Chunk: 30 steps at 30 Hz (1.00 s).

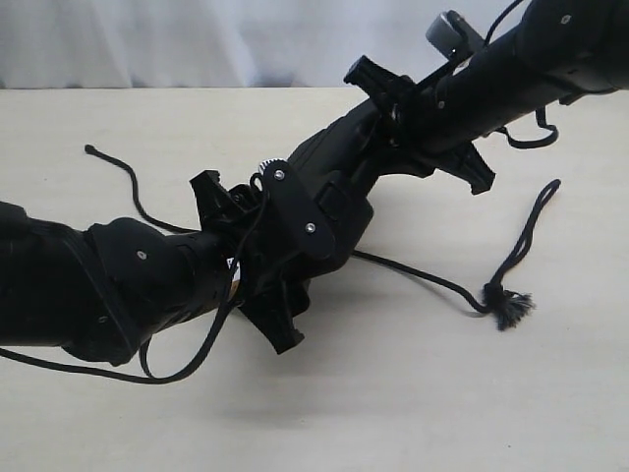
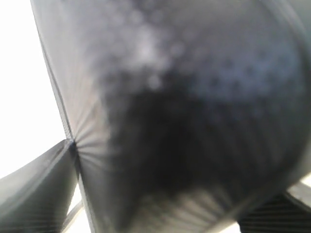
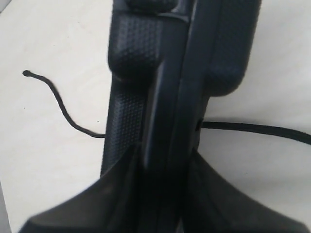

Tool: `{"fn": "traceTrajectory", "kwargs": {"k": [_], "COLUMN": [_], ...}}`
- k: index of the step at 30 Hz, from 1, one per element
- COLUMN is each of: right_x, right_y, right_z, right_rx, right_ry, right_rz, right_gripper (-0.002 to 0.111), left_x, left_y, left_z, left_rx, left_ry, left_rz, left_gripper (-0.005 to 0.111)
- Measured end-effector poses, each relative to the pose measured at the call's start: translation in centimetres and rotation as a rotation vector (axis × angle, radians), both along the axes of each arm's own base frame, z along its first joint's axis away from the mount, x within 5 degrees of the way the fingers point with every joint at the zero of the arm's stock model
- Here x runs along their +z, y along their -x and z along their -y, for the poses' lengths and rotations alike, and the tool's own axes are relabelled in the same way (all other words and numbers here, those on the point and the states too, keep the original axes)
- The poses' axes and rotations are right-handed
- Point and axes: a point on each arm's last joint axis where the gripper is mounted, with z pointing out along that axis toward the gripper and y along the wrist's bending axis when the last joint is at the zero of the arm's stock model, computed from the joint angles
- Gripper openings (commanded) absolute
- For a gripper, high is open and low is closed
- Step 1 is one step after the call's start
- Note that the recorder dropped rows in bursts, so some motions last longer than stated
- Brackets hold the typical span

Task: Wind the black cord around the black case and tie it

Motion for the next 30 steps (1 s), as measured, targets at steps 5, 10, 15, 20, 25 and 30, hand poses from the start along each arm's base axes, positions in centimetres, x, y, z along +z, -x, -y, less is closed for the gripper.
{"fn": "traceTrajectory", "kwargs": {"k": [5, 10, 15, 20, 25, 30], "right_x": [0.1, 0.1, 1.5, 6.1, 5.2, -1.2], "right_y": [0.1, 0.0, 0.0, 0.5, 0.9, 0.5], "right_z": [0.0, 0.4, 0.8, 3.6, 8.9, 12.4], "right_rx": [0.004, 0.041, 0.102, 0.146, 0.073, -0.014], "right_ry": [0.006, 0.063, 0.131, 0.288, 0.556, 0.616], "right_rz": [0.005, 0.044, 0.058, 0.12, 0.015, -0.114], "right_gripper": [0.024, 0.065, 0.067, 0.067, 0.066, 0.062], "left_x": [0.0, 0.0, 0.0, 0.0, 0.0, 0.0], "left_y": [0.0, 0.0, 0.0, 0.0, 0.0, 0.0], "left_z": [0.0, 0.0, 0.0, 0.0, 0.0, 0.0], "left_rx": [-0.002, -0.006, 0.005, 0.005, 0.005, 0.005], "left_ry": [0.001, -0.002, 0.0, 0.0, 0.0, 0.0], "left_rz": [-0.002, 0.0, 0.002, 0.002, 0.002, 0.002], "left_gripper": [0.0, 0.0, 0.0, 0.0, 0.0, 0.0]}}
